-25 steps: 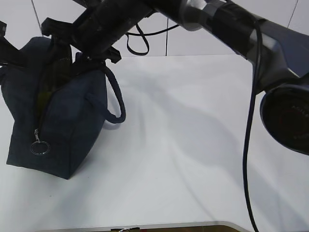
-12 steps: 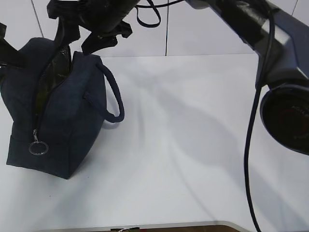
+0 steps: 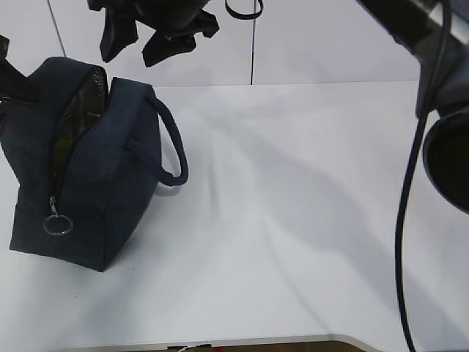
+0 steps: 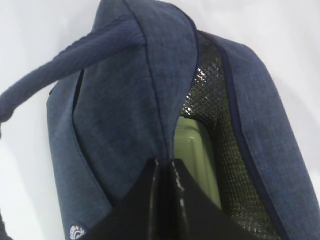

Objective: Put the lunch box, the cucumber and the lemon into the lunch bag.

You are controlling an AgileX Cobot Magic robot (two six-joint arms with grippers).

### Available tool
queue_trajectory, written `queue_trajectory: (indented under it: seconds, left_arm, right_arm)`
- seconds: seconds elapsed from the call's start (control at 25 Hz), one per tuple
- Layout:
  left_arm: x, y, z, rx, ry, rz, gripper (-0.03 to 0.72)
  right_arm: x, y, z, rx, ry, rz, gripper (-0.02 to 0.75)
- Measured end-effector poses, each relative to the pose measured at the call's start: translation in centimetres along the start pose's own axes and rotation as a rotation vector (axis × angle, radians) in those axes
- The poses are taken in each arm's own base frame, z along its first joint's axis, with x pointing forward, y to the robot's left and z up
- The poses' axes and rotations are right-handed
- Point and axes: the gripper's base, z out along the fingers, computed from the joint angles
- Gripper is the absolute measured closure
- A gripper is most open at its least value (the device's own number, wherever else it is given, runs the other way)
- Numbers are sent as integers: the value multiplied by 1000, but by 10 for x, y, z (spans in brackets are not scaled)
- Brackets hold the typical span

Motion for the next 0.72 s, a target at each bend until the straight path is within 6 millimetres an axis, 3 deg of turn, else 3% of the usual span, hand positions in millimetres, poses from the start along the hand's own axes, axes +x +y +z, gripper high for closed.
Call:
queue_trajectory:
  seconds: [0.44, 0.72]
  left_arm:
    - [0, 0, 0, -1, 1, 1, 701]
    - [1, 0, 0, 3, 7, 1, 701]
  right_arm:
    - [38, -10, 0, 54, 211, 2, 256]
    - [45, -7, 6, -18, 243, 33, 257]
